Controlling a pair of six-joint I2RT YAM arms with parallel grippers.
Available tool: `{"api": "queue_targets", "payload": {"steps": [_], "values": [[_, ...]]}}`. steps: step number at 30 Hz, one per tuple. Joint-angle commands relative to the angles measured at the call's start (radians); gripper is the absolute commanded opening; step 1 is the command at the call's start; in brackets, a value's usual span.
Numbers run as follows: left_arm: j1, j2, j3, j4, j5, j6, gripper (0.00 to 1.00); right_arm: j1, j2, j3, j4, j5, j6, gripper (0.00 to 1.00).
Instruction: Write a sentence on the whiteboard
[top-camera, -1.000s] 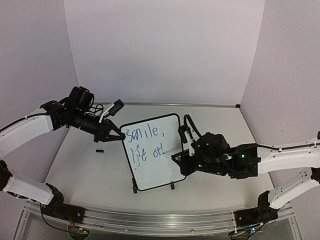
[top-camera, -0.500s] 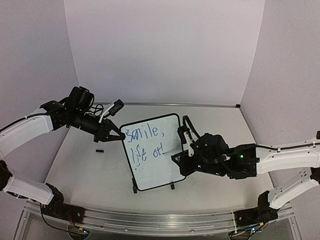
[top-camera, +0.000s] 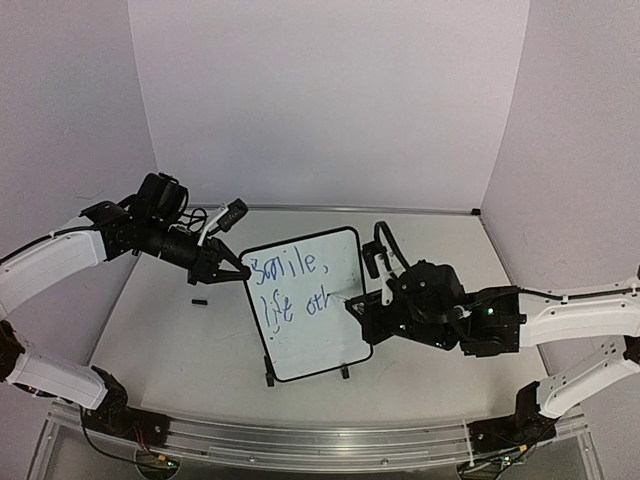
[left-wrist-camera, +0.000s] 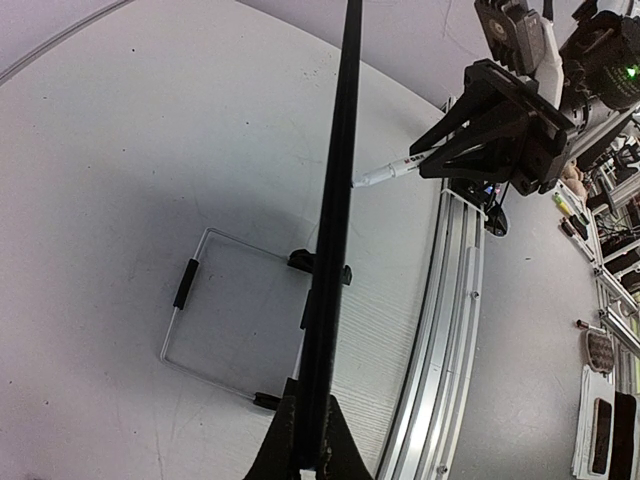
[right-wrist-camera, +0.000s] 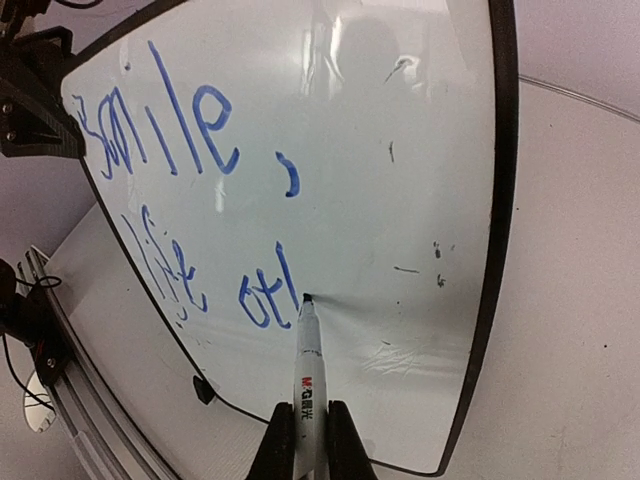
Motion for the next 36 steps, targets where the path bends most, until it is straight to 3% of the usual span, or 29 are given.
{"api": "queue_targets", "payload": {"steps": [1, 23, 36], "values": [[0.007, -0.003, 0.01, 0.027, -0.06, 0.023, 0.0, -0.002, -0.035, 0.005, 0.063, 0.068, -0.012, 0.0], [0.008, -0.004, 0.01, 0.027, -0.059, 0.022, 0.0, -0.002, -0.038, -0.067, -0.025, 0.028, 0.097, 0.0], [0.008, 0.001, 0.011, 0.029, -0.057, 0.022, 0.0, -0.002, -0.111, -0.072, 0.017, -0.009, 0.062, 0.0]]}}
